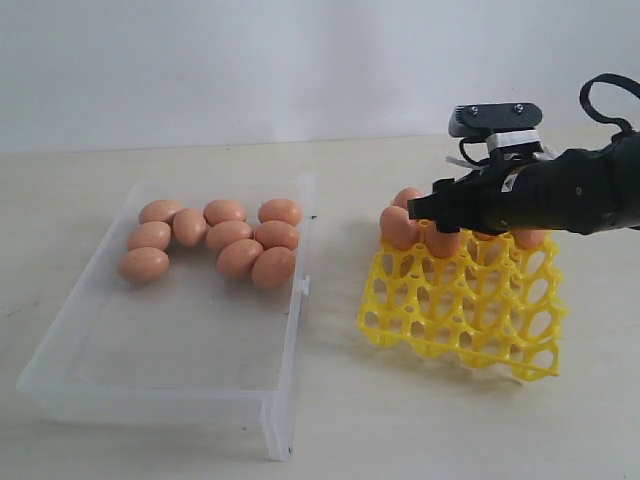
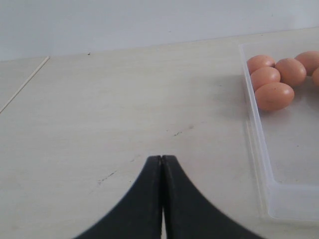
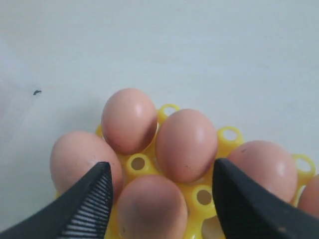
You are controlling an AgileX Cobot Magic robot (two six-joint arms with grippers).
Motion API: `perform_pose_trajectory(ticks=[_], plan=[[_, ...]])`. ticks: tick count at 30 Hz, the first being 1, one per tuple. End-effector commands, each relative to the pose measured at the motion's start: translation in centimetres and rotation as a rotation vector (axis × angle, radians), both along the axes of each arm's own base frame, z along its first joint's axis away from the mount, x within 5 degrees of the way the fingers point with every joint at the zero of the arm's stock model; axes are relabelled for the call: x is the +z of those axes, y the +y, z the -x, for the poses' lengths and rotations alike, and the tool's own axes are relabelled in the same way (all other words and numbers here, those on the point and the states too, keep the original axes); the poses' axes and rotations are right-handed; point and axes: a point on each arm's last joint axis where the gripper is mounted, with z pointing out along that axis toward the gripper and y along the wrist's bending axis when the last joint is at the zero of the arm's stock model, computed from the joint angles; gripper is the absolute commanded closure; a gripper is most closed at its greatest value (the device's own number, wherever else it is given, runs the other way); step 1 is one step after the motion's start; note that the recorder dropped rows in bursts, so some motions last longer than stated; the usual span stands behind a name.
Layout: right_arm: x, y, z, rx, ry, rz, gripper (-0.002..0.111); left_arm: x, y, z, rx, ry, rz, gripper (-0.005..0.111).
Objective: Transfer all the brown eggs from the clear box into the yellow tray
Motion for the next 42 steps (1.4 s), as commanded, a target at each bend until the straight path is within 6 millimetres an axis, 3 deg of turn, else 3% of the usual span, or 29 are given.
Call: perform_pose_trajectory(ticks=[1, 6, 18, 20, 22, 26, 28, 30, 32, 36, 42], plan=[[0.3, -0.1, 0.1, -0.009, -0.001, -0.009, 0.05, 0.2, -0.1, 0.0, -0.006, -0.011, 0.008, 0.107], [1.0, -0.2, 0.4, -0.008, 0.0, -0.011, 0.05, 0.2, -0.1, 0.0, -0.006, -0.011, 0.008, 0.107], [7.1, -0.4, 2.3, 0.006, -0.071, -0.038, 0.057, 0.2, -0.1, 0.0, -0.006, -0.011, 0.008, 0.107], [8.0, -0.5, 2.7, 0.008, -0.075, -0.041, 0.062, 0.2, -0.1, 0.0, -0.006, -0.011, 0.008, 0.107], [9.0, -0.7, 3.3, 0.019, -0.087, -0.032, 0.075, 0.2, -0.1, 0.0, -0.006, -0.011, 0.008, 0.107], [11.3, -1.0, 4.4, 0.051, -0.142, -0.008, 0.107, 0.2, -0.1, 0.0, -0.006, -0.011, 0.008, 0.107], [12.9, -1.2, 5.2, 0.062, -0.186, -0.005, 0.108, 0.2, -0.1, 0.0, -0.006, -0.011, 0.008, 0.107], [16.2, -1.8, 7.1, 0.077, -0.307, -0.008, 0.108, 0.2, -0.1, 0.0, -0.006, -0.011, 0.008, 0.107], [17.6, -2.5, 9.2, 0.064, -0.424, -0.04, 0.108, 0.2, -0.1, 0.0, -0.006, -0.011, 0.008, 0.107], [18.2, -3.5, 12.5, 0.055, -0.507, -0.065, 0.108, 0.2, -0.1, 0.0, -0.006, -0.009, 0.008, 0.107], [17.7, -3.6, 13.2, 0.067, -0.414, -0.045, 0.108, 0.2, -0.1, 0.0, -0.006, -0.009, 0.008, 0.107]])
